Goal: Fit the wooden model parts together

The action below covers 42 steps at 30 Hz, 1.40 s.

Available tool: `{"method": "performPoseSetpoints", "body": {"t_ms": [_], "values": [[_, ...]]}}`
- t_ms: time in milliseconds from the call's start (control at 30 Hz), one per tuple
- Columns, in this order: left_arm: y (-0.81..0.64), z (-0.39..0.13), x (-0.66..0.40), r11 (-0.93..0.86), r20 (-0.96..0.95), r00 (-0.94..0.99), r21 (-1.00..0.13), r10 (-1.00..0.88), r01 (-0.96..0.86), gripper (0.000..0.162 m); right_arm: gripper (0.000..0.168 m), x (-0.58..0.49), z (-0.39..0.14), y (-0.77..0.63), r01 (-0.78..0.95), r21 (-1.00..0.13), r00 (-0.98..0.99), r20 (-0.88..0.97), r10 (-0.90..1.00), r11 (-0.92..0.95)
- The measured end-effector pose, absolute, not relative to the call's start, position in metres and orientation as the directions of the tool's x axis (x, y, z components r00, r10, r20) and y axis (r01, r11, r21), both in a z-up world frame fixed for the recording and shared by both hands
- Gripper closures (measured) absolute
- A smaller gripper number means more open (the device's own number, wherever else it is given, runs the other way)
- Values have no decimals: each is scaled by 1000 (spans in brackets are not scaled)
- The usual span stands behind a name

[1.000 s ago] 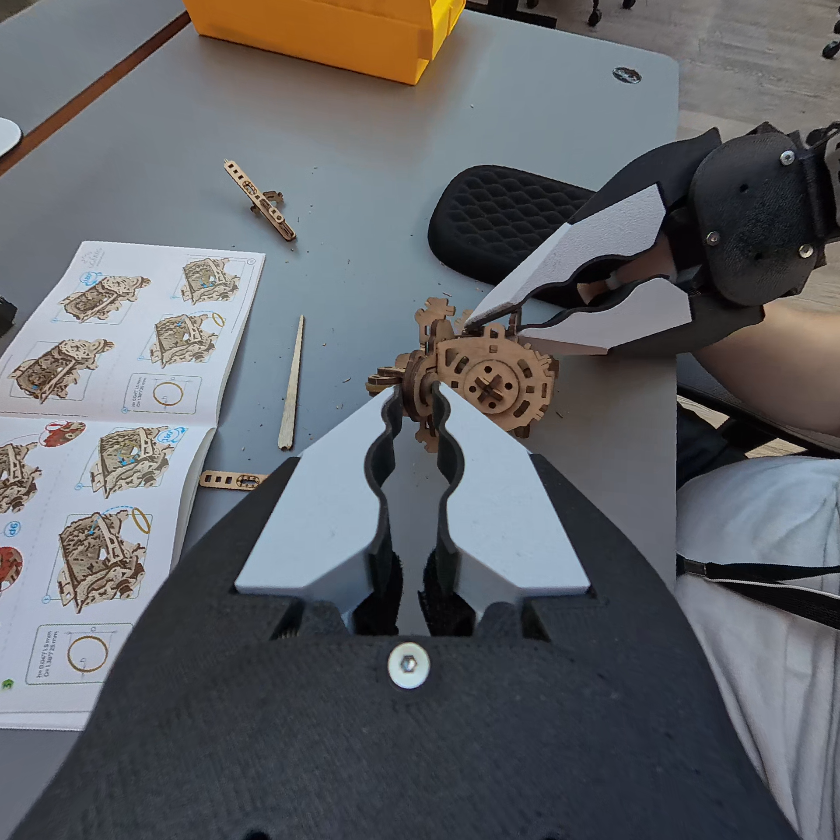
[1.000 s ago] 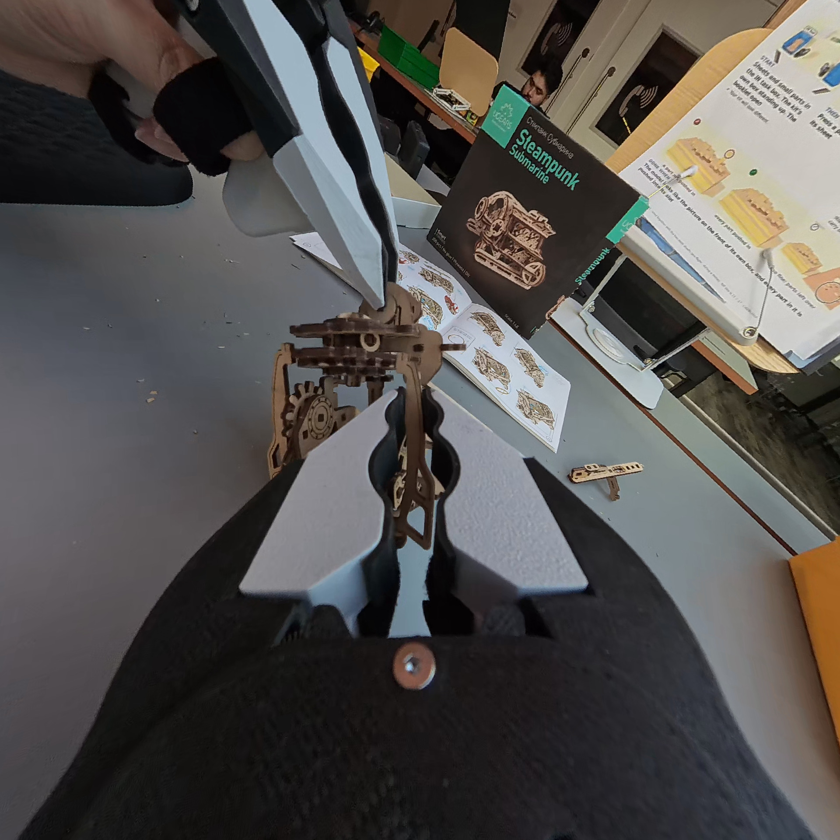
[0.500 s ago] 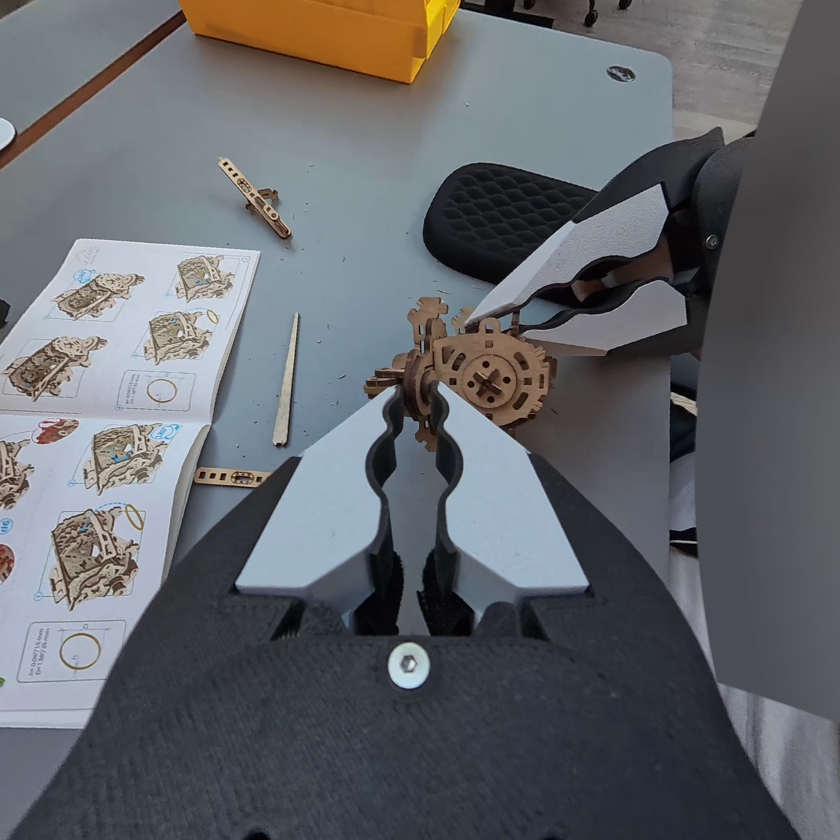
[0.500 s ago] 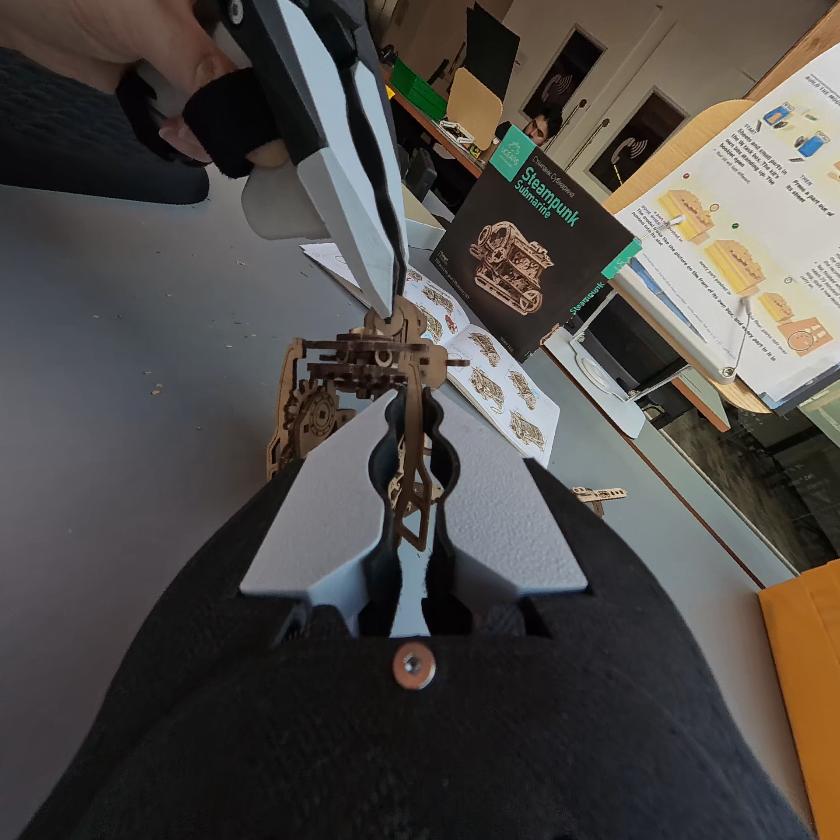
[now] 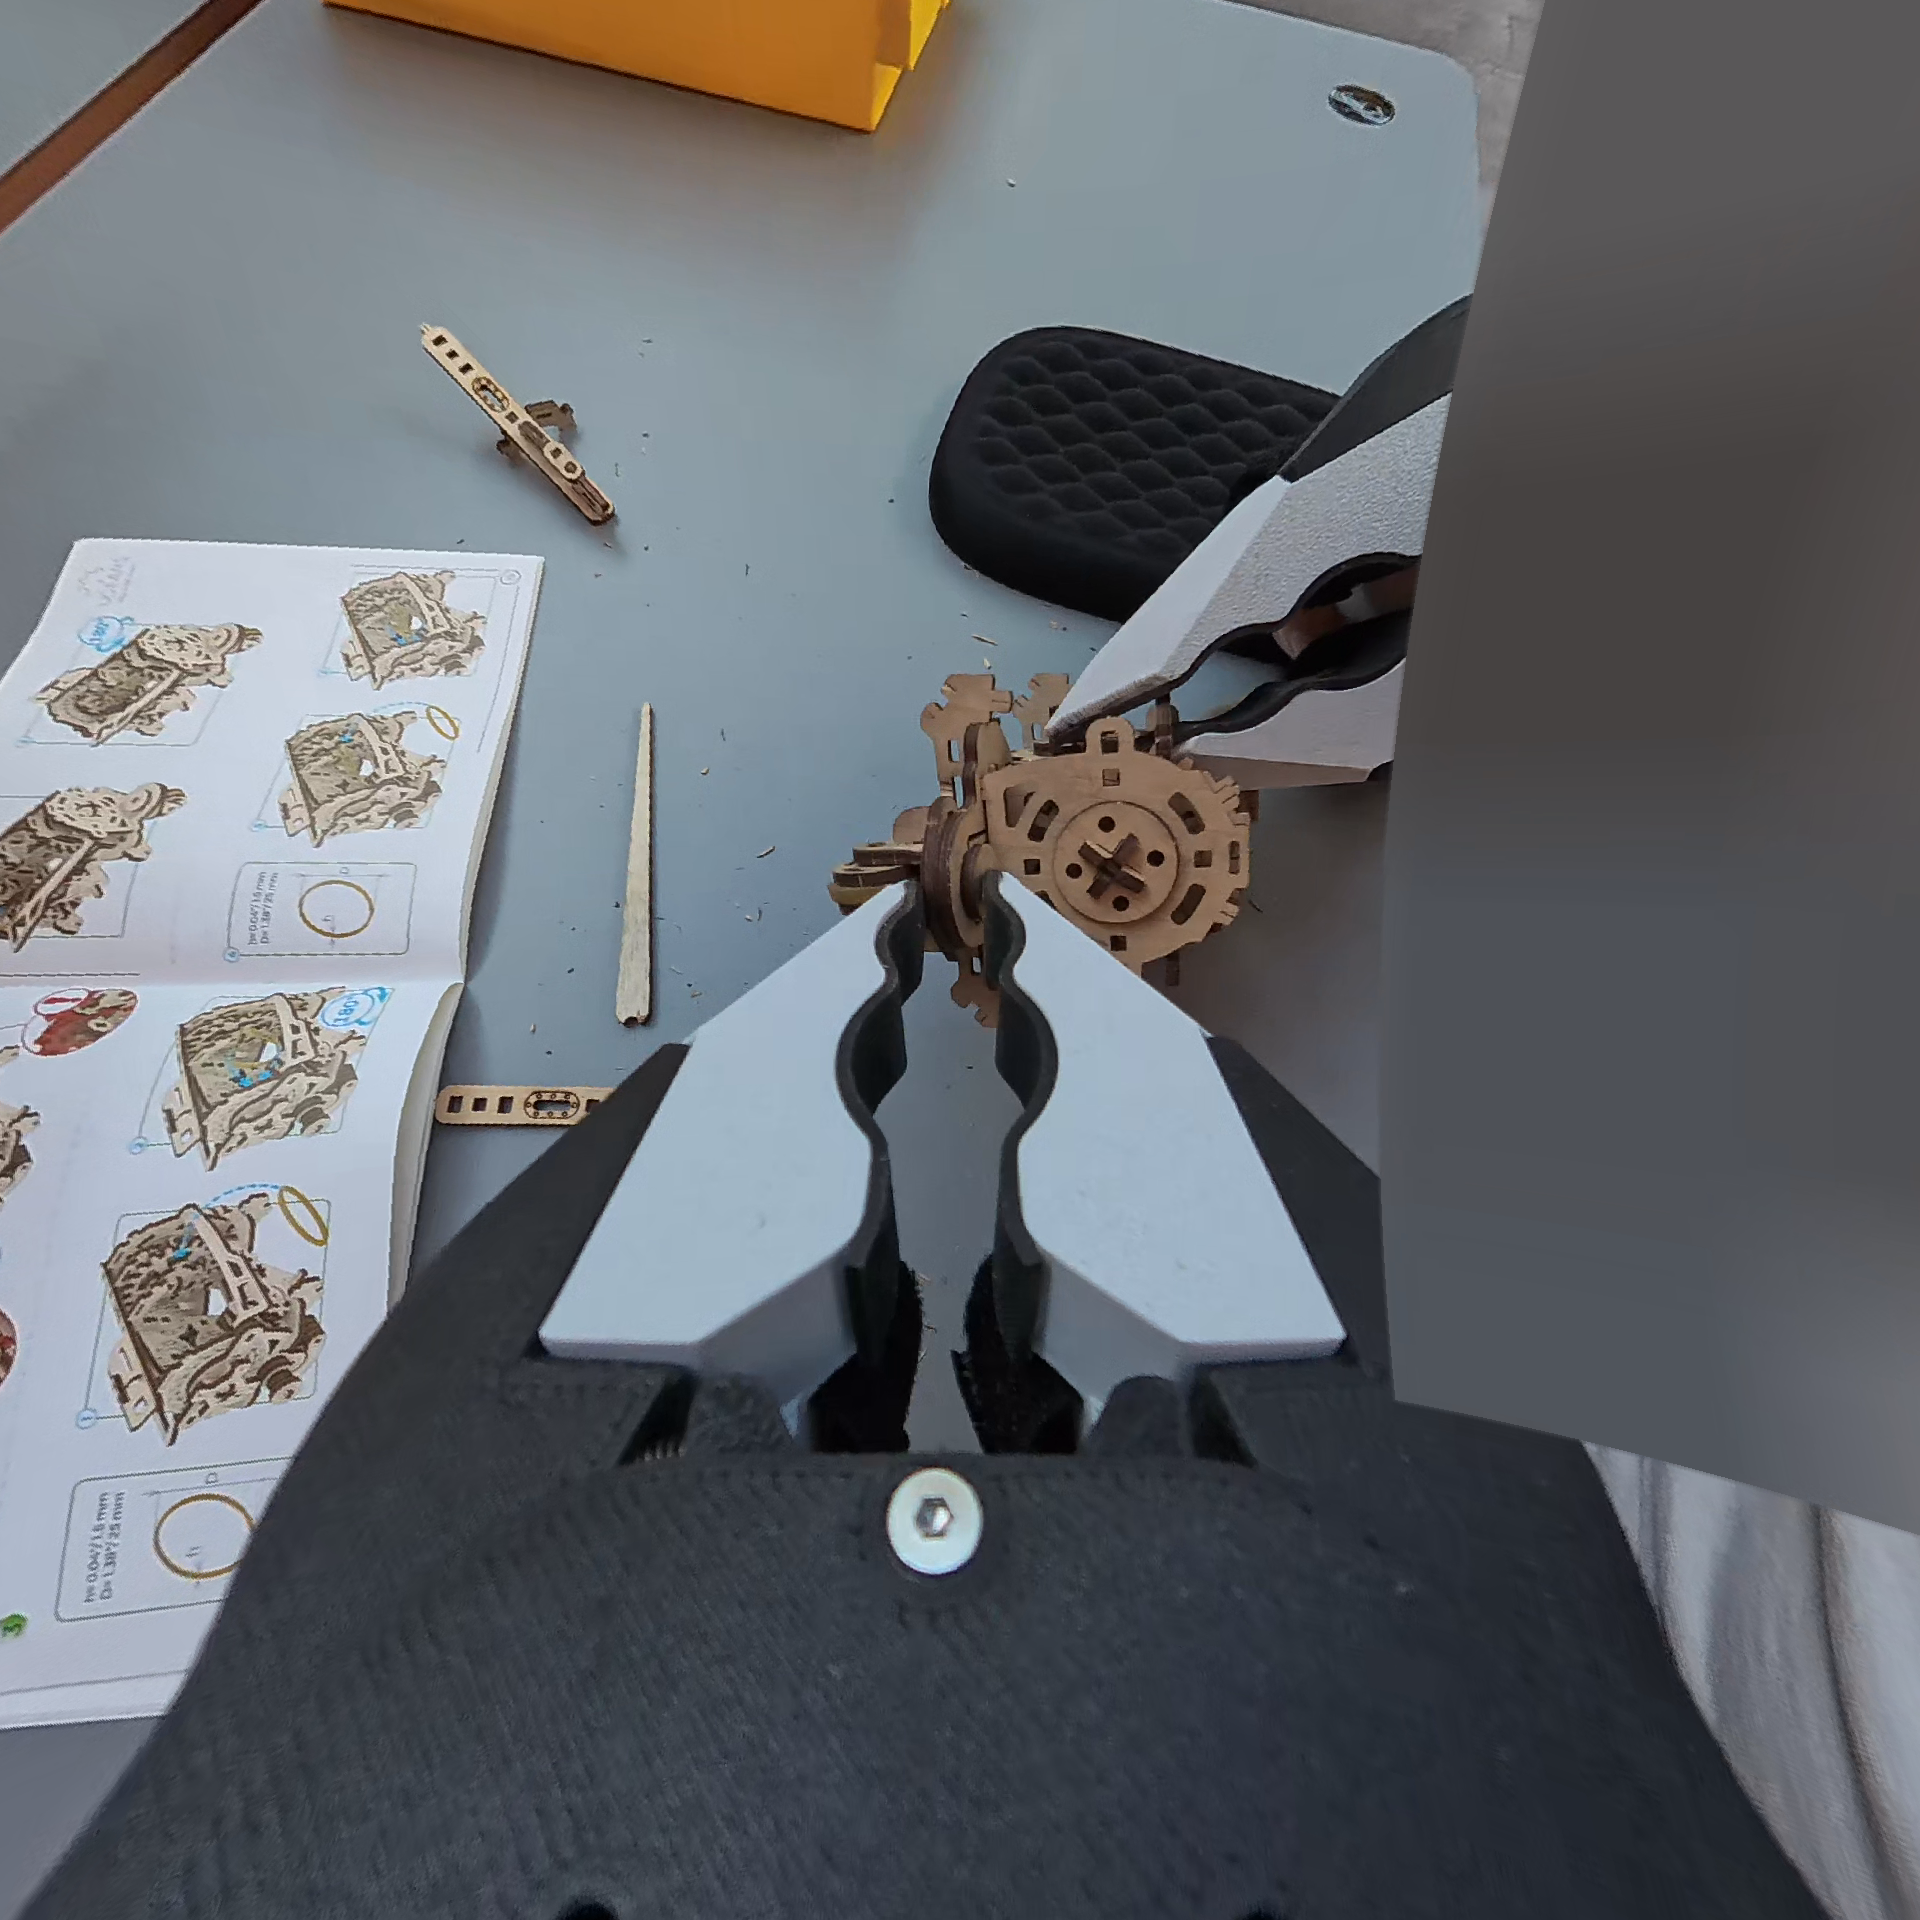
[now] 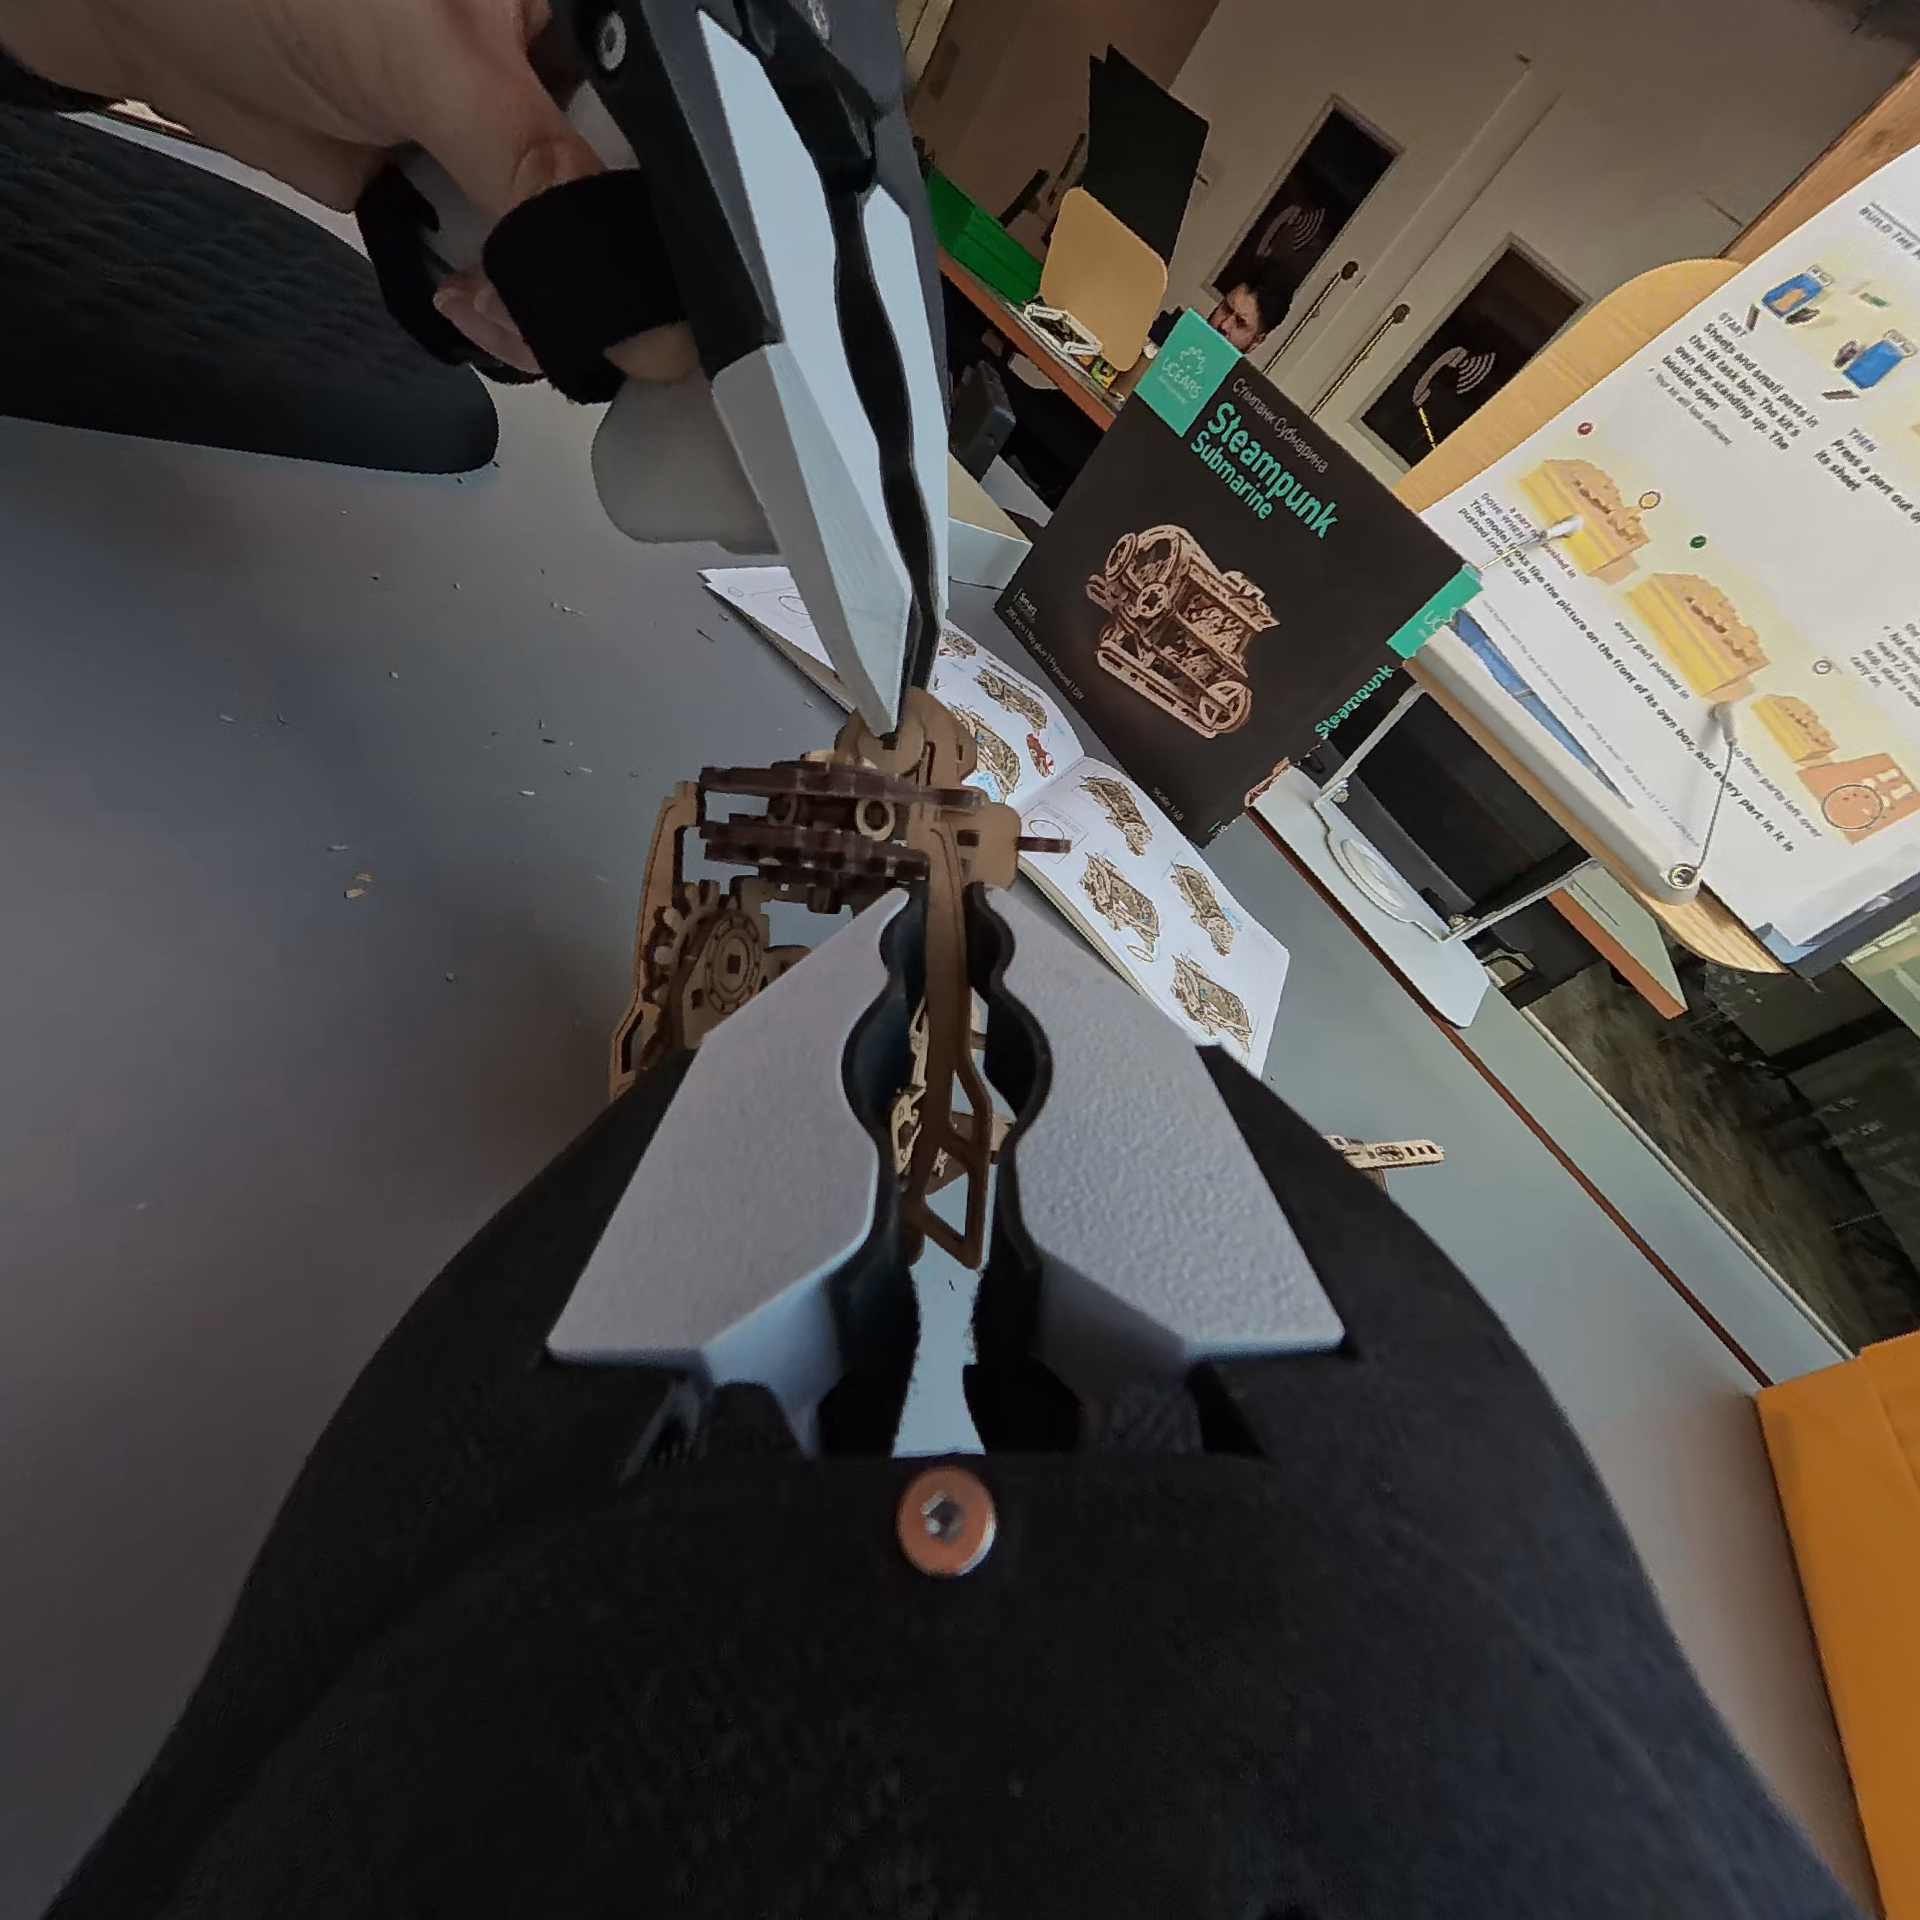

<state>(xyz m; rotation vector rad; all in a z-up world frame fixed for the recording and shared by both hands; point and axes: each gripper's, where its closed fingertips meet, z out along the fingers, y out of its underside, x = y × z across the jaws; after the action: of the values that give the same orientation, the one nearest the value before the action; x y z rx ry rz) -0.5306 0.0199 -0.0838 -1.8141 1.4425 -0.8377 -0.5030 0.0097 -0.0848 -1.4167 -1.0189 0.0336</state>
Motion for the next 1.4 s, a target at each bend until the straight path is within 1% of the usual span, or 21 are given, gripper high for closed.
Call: {"method": "performPoseSetpoints", "body": {"t_ms": [33,267,367,433,467,500,600,767,833,900,967,1033,1100,1133,1167,1267,1300,1400], "values": [[20,-84,-531,-174,85,183,-814,-979,-554,153,163,-503,-85,10,536,-814,600,555,576,226],[17,-84,-528,-170,85,173,-808,-981,-564,153,160,-501,-84,6,534,-818,595,543,593,213],[18,-84,-527,-170,87,172,-810,-981,-562,153,154,-498,-83,5,543,-815,597,544,590,202],[18,-84,-527,-176,94,172,-810,-981,-560,153,146,-497,-84,3,537,-825,600,520,608,175],[18,-84,-527,-179,99,171,-811,-980,-557,153,146,-496,-85,3,535,-830,604,506,616,157],[18,-84,-527,-183,103,171,-811,-980,-556,153,150,-494,-86,3,541,-830,610,498,616,135],[19,-84,-527,-188,110,171,-810,-979,-556,153,148,-488,-92,3,561,-825,626,475,618,66],[20,-85,-526,-192,113,174,-809,-978,-556,153,146,-487,-87,-2,476,-878,655,398,642,58],[20,-85,-527,-192,115,171,-809,-979,-556,153,145,-483,-82,-5,442,-896,644,349,681,41],[20,-85,-527,-196,127,161,-808,-979,-556,153,143,-476,-81,-9,409,-912,582,234,779,-32],[20,-85,-527,-202,137,156,-806,-978,-556,153,133,-468,-75,-11,362,-928,462,100,881,-84],[21,-85,-526,-202,138,156,-804,-978,-558,153,130,-460,-71,-6,328,-938,347,7,938,-114],[22,-85,-526,-192,131,148,-805,-980,-562,153,125,-459,-78,-14,340,-925,168,-117,979,-169],[21,-85,-526,-186,127,143,-805,-982,-564,153,118,-458,-83,-13,349,-917,129,-158,979,-194],[22,-85,-526,-187,127,144,-803,-981,-566,153,112,-458,-89,-8,358,-905,118,-201,972,-231],[22,-85,-526,-191,132,144,-803,-981,-565,153,104,-466,-106,1,381,-856,142,-318,937,-348],[23,-85,-525,-192,132,145,-803,-981,-565,153,104,-470,-106,-2,377,-846,128,-356,926,-377],[23,-85,-525,-191,132,145,-804,-981,-563,153,103,-472,-112,7,377,-820,205,-379,902,-430]]}}
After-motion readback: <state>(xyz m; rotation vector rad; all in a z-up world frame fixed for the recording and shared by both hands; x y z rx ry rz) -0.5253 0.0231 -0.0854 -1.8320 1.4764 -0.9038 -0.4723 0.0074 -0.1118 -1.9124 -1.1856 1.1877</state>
